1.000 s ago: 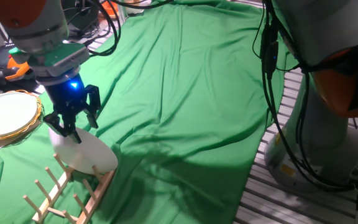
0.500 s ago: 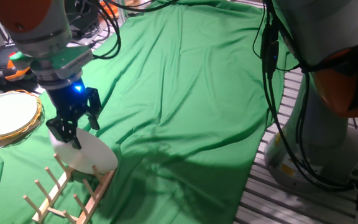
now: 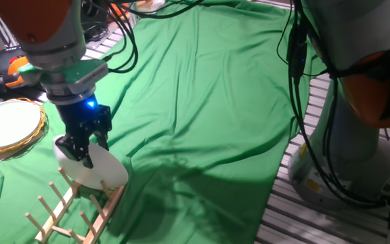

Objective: Take the dish off the dish rack

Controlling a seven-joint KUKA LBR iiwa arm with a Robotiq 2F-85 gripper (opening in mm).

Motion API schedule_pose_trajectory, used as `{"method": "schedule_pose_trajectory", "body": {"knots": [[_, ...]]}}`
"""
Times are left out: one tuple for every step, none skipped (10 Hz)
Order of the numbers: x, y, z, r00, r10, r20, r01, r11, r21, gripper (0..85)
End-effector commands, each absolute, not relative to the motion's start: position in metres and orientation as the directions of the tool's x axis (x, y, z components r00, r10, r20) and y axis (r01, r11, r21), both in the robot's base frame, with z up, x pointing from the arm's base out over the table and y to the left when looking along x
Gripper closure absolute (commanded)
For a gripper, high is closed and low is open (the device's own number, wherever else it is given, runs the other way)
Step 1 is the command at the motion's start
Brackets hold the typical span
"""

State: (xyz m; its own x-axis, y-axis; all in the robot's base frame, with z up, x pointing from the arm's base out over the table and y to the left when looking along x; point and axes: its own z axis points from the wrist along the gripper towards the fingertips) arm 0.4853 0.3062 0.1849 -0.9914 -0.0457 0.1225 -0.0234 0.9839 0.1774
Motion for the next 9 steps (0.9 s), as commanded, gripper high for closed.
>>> {"method": "schedule_pose_trajectory", "body": {"knots": [[0.485, 0.3066, 0.1844, -0.991, -0.048, 0.122, -0.024, 0.981, 0.19, 51.0], [0.4848, 0.307, 0.1828, -0.991, -0.05, 0.121, -0.025, 0.98, 0.196, 51.0], [0.4842, 0.3077, 0.1812, -0.992, -0.05, 0.118, -0.024, 0.976, 0.216, 68.0], [0.4836, 0.3083, 0.1799, -0.992, -0.05, 0.119, -0.021, 0.971, 0.238, 68.0], [0.4831, 0.3086, 0.1797, -0.991, -0.054, 0.124, -0.022, 0.969, 0.247, 85.0], [0.4829, 0.3086, 0.1799, -0.99, -0.055, 0.128, -0.019, 0.963, 0.267, 85.0], [0.4828, 0.3085, 0.1805, -0.99, -0.054, 0.131, -0.016, 0.963, 0.27, 85.0], [0.4826, 0.3083, 0.1817, -0.989, -0.053, 0.141, -0.012, 0.961, 0.277, 85.0], [0.4824, 0.308, 0.1834, -0.986, -0.052, 0.159, -0.004, 0.957, 0.29, 85.0]]}}
